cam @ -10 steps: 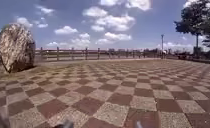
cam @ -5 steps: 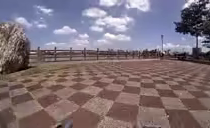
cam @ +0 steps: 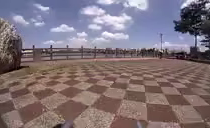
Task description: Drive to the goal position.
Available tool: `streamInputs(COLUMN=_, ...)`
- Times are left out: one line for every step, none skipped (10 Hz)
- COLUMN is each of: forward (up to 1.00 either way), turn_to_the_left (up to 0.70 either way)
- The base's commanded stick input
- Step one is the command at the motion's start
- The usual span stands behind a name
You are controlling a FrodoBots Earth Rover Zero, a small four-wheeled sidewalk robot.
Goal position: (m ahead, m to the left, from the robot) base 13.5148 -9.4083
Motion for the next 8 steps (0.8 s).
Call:
streamInputs(forward=0.7, turn_to_the_left=-0.27)
streamInputs(forward=0.7, turn_to_the_left=-0.27)
streamInputs(forward=0.7, turn_to_the_left=-0.27)
streamInputs(forward=0.7, turn_to_the_left=0.0)
streamInputs(forward=0.7, turn_to_the_left=0.0)
streamInputs(forward=0.7, turn_to_the_left=0.0)
streamInputs(forward=0.7, turn_to_the_left=0.0)
streamInputs(forward=0.7, turn_to_the_left=0.0)
